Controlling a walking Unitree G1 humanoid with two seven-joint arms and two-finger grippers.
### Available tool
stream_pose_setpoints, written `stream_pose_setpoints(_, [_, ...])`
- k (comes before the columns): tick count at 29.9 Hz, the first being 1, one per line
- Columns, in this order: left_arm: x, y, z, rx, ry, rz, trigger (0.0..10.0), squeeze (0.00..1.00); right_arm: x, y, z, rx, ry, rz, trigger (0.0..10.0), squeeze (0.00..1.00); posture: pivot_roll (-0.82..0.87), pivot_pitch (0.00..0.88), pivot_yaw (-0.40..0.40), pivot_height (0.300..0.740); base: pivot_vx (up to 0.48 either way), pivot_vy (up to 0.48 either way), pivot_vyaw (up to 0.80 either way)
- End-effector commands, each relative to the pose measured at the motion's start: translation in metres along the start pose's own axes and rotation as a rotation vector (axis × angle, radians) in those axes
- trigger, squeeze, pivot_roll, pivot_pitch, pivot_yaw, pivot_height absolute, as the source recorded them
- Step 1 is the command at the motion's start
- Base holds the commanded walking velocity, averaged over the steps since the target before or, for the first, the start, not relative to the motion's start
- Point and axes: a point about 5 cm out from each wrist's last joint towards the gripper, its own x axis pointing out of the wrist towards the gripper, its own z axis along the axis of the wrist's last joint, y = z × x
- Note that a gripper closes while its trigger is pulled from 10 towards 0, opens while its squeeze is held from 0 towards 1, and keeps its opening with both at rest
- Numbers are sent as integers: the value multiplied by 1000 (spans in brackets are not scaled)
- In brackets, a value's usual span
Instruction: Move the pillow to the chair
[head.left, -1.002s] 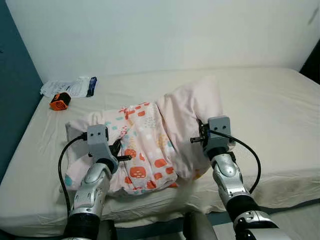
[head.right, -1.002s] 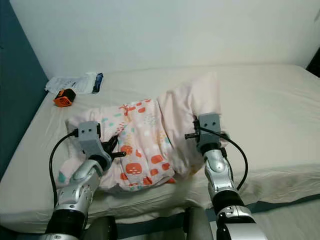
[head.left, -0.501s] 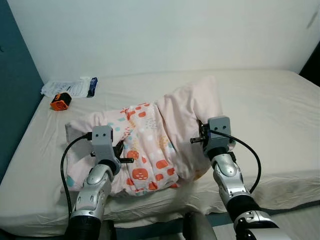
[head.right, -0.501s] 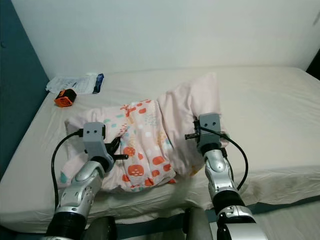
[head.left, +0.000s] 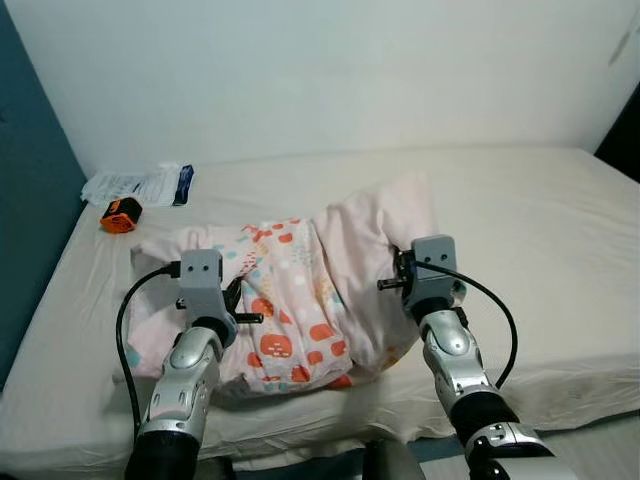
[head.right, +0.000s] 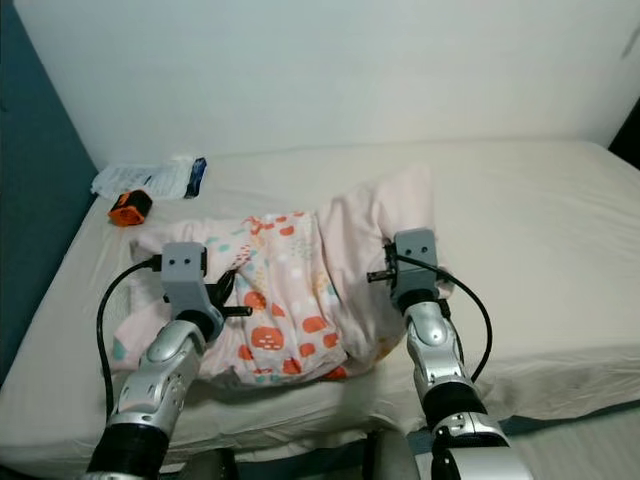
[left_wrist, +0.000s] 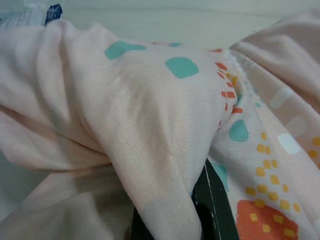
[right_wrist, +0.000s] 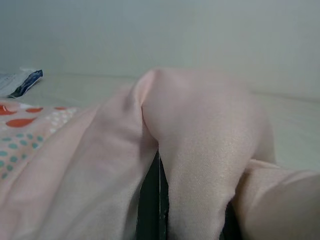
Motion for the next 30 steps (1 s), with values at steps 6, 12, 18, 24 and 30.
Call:
stream_pose_setpoints(6, [6, 1, 11, 28, -36, 6, 10000, 0, 3, 14, -4, 36, 57, 67, 10000, 0, 21, 0, -73, 669, 0, 0, 0])
stream_pose_setpoints(12, [5, 4, 11, 21, -42, 23, 10000, 0, 4, 14, -3, 45, 53, 75, 10000, 0, 22, 0, -76, 669, 0, 0, 0])
stream_pose_setpoints(18, [5, 5, 12, 18, -54, 26, 10000, 0, 4, 15, -2, 55, 51, 100, 10000, 0, 23, 0, -77, 669, 0, 0, 0])
stream_pose_setpoints(24, [6, 4, 12, 10, -56, 19, 10000, 0, 4, 15, 0, 78, 33, 107, 10000, 0, 22, 0, -80, 684, 0, 0, 0])
stream_pose_setpoints(30, [7, 2, 12, 10, -65, 13, 10000, 0, 5, 14, 3, 67, 18, 110, 10000, 0, 18, 0, -82, 699, 0, 0, 0])
